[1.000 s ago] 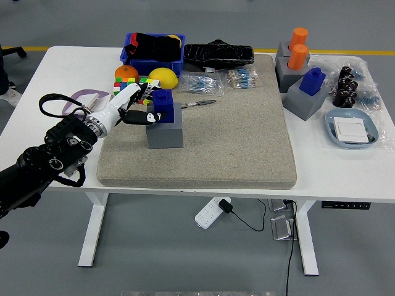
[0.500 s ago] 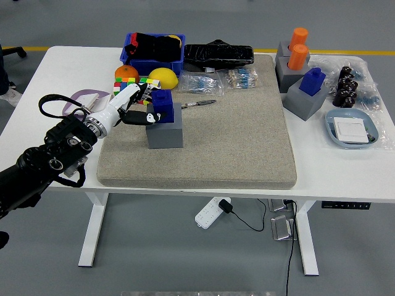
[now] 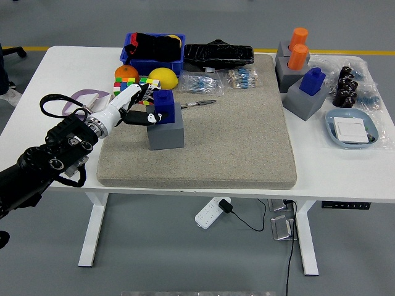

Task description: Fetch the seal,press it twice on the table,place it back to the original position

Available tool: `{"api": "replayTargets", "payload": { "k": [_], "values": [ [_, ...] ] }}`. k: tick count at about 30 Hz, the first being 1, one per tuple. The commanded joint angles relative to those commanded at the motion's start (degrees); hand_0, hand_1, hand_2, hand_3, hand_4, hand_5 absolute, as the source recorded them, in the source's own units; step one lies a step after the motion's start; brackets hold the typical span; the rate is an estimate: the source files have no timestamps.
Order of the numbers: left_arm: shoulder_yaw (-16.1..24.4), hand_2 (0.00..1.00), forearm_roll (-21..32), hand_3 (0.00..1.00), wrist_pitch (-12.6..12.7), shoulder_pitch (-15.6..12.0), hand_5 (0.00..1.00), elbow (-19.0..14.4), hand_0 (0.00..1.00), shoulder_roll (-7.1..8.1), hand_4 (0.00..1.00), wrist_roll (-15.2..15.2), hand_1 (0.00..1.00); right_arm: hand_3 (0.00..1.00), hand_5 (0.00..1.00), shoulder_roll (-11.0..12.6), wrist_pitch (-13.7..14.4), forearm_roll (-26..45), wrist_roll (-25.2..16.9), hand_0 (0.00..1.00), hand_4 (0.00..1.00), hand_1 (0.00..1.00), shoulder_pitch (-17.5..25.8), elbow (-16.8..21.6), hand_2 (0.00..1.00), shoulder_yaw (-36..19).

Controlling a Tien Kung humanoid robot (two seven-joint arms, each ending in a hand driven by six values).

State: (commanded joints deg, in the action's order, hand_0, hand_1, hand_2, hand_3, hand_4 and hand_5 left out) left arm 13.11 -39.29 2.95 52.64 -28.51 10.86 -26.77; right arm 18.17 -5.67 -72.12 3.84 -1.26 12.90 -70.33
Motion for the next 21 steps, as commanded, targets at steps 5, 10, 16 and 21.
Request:
{"api": "replayTargets", "payload": {
  "k": [5,10,16,21],
  "values": [
    [-0.2,0.516,0.2,0.667,-0.7,-0.2,0.002,0.1,0.828,0.0,0.6,0.5,0.663,0.621,0.503,0.0,0.0,0.0,0.0,0.76,0.786,0.673,0.1,0.0,0.664,0.0],
    [-0.5,0.586,0.8,0.698,-1.8,-0.3,0.002,0.4,0.844,-0.01,0.746,0.9,0.765,0.62,0.503,0.0,0.0,0.0,0.0,0.76,0.786,0.672,0.1,0.0,0.664,0.0],
    [-0.8,0.723,2.1,0.809,-2.9,-0.2,0.002,0.7,0.869,0.02,0.882,0.6,0.826,0.62,0.503,0.0,0.0,-0.1,0.0,0.76,0.786,0.673,0.0,0.0,0.664,-0.2],
    [-0.7,0.865,2.4,0.939,-4.1,-0.2,0.185,1.1,0.931,0.02,0.998,0.9,0.931,0.621,0.504,0.0,-0.1,-0.1,0.0,0.761,0.786,0.672,0.0,0.0,0.664,-0.2]
  ]
}}
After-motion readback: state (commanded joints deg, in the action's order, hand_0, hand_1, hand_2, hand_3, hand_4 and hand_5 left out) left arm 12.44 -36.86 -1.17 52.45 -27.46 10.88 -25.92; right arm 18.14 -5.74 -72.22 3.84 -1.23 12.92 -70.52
